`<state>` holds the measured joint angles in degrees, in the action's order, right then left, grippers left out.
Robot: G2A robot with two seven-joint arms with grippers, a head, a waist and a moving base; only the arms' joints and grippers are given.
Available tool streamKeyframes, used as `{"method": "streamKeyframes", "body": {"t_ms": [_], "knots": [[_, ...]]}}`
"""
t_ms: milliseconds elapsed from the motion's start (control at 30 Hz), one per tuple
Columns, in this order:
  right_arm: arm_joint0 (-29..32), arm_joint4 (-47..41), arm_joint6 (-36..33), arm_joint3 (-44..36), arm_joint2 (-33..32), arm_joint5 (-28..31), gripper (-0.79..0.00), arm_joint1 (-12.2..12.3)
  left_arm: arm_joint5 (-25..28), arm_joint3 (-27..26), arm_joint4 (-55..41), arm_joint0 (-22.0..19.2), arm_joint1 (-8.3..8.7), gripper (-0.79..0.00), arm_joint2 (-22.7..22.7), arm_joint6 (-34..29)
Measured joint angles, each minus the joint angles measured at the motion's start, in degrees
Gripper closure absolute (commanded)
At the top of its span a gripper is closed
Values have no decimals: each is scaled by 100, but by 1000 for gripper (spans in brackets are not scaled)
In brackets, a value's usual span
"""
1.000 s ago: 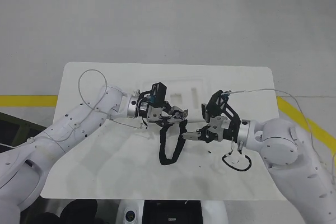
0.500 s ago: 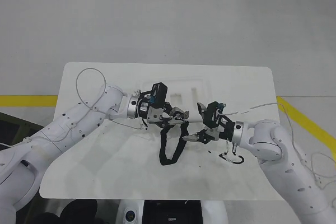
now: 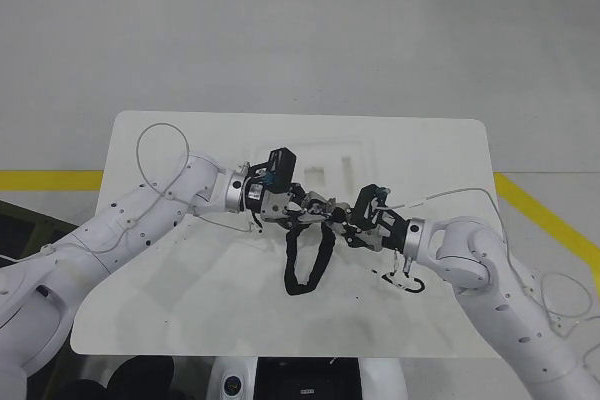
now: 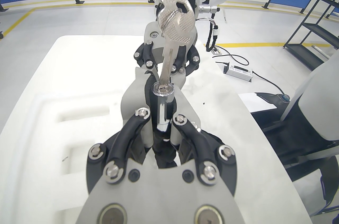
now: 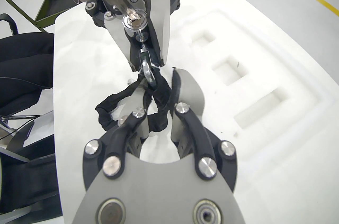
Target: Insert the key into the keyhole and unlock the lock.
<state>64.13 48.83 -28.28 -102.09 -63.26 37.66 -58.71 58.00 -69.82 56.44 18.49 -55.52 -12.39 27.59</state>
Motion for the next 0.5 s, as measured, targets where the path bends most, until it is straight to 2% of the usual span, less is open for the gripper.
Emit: {"method": "streamKeyframes", "body": {"t_ms": [267, 300, 367, 433, 500], "knots": [[-1, -57, -20, 0, 4, -11, 0, -3, 0, 72, 66, 17, -3, 0, -38, 72], [-4, -57, -20, -10, 5, -20, 0, -5, 0, 81, 75, 24, -5, -188, -42, 81], [-9, -57, -16, -26, 5, -30, 0, -6, 0, 95, 82, 36, -9, -320, -44, 93], [-14, -62, -4, -38, -3, -35, 0, -7, 0, 105, 80, 47, -15, -360, -40, 109], [-14, -67, 12, -40, -13, -38, 0, -7, 0, 114, 69, 55, -19, -354, -28, 127]]}}
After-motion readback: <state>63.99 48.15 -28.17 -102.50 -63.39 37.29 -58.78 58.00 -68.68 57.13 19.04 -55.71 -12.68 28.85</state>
